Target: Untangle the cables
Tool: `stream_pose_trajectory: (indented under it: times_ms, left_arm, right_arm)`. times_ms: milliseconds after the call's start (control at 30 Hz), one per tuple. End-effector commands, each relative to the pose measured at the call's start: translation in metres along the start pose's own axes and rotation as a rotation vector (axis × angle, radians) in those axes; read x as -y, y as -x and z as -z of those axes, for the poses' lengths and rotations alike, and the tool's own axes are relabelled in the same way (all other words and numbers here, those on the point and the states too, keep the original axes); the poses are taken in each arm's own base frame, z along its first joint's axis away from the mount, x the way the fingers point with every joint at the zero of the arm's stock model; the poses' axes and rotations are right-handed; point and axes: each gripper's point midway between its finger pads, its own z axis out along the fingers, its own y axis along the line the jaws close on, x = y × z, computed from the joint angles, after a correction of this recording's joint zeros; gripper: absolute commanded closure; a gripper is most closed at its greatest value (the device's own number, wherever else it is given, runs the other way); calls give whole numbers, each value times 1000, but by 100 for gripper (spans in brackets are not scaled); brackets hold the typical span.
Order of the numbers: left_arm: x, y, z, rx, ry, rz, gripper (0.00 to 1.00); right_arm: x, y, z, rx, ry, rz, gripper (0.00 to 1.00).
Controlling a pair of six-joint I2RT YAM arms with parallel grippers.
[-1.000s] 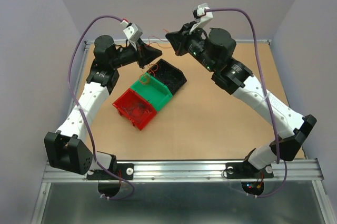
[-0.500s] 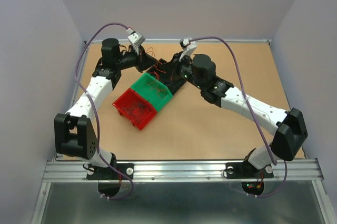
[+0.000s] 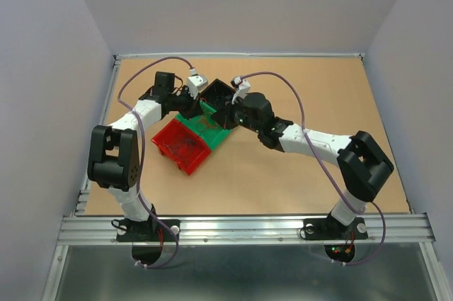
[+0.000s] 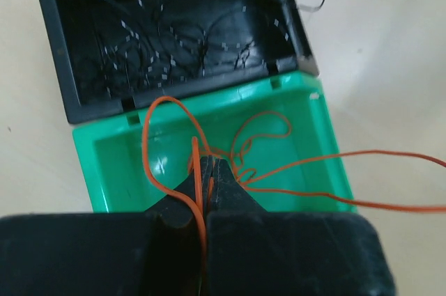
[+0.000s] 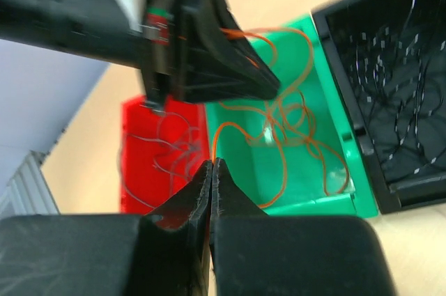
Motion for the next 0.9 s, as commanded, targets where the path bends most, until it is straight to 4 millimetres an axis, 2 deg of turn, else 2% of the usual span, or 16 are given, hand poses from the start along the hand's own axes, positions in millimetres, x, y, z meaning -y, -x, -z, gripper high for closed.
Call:
stream_pose_trajectory:
  times_ms: [0, 133, 200, 233, 267, 300, 333, 467, 567, 633, 733, 867]
  left_arm:
    - [-4, -7, 21, -69, 68, -118, 100]
    - [-6, -16, 28, -129, 102, -128, 100]
    - [-7, -20, 32, -163, 121, -135, 99]
    - [-8, -23, 33, -182, 133, -137, 87]
    - [-8, -22, 35, -182, 134, -144, 81]
    - [-7, -21, 37, -181, 136, -149, 76]
    - [-6, -19, 40, -175, 143, -160, 66]
    - [0, -6, 54, -147, 163, -187, 49]
    - [4, 5, 67, -136, 181, -206, 45]
    - [5, 16, 76, -111, 199, -223, 44]
    - [9, 23, 77, -88, 187, -219, 44]
    - [7, 15, 52, -121, 141, -175, 78]
  right_arm:
    - [11, -10, -13, 10, -28, -21, 100]
    - [34, -27, -33, -34, -119, -7, 99]
    - [42, -30, -48, -49, -143, 12, 99]
    - [48, -30, -53, -47, -173, 16, 100]
    - [55, -41, -60, -73, -184, 18, 99]
    - [55, -37, -65, -65, -182, 19, 100]
    - [57, -41, -68, -73, -190, 18, 99]
    - [67, -50, -76, -84, -216, 20, 99]
    - [73, -51, -74, -84, -244, 30, 99]
    - [74, -50, -71, -81, -254, 38, 99]
    - [73, -50, -71, -81, -250, 46, 99]
    - [74, -59, -76, -104, -232, 45, 99]
